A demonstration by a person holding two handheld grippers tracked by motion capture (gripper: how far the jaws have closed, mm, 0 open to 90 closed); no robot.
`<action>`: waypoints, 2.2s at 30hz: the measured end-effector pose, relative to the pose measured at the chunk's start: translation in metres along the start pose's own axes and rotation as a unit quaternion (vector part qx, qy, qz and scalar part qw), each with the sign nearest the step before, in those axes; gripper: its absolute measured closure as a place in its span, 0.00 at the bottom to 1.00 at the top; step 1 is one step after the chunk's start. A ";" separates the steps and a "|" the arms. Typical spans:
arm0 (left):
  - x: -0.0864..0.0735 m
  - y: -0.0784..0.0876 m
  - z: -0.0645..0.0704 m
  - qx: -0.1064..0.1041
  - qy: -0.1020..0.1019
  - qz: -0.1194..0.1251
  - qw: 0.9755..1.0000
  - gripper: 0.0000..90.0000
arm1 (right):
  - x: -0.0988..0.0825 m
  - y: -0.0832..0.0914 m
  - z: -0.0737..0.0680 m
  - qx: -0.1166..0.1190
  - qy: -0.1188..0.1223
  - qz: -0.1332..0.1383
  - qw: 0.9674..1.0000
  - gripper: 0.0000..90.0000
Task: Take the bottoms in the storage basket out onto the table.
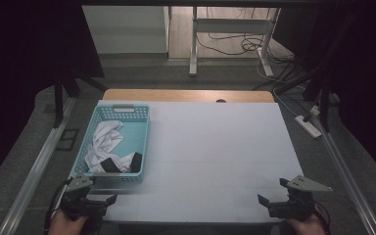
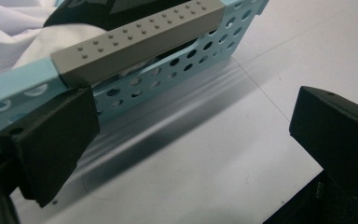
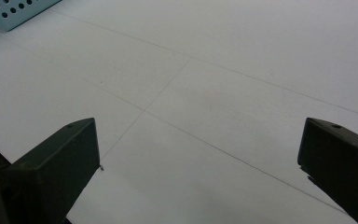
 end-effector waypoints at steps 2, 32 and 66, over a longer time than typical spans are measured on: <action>0.000 0.000 -0.001 -0.003 0.001 0.003 1.000 0.01 | 0.000 0.000 0.000 -0.002 0.000 0.000 1.000 0.00; 0.000 0.001 -0.005 -0.027 0.026 0.001 0.999 0.00 | 0.000 -0.003 0.004 0.018 -0.010 -0.015 1.000 0.00; 0.021 0.017 -0.002 -0.046 -0.021 0.032 0.998 0.00 | 0.000 -0.004 0.005 0.029 -0.010 -0.024 0.999 0.00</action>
Point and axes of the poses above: each handheld gripper's, and its own axes: y roughly backward along the jaws, x roughly out of its top, z roughly to its right, the point moved 1 cm from there along -y, roughly forward along the jaws, and after that the axes turned 11 degrees about x, right-handed, at the moved point
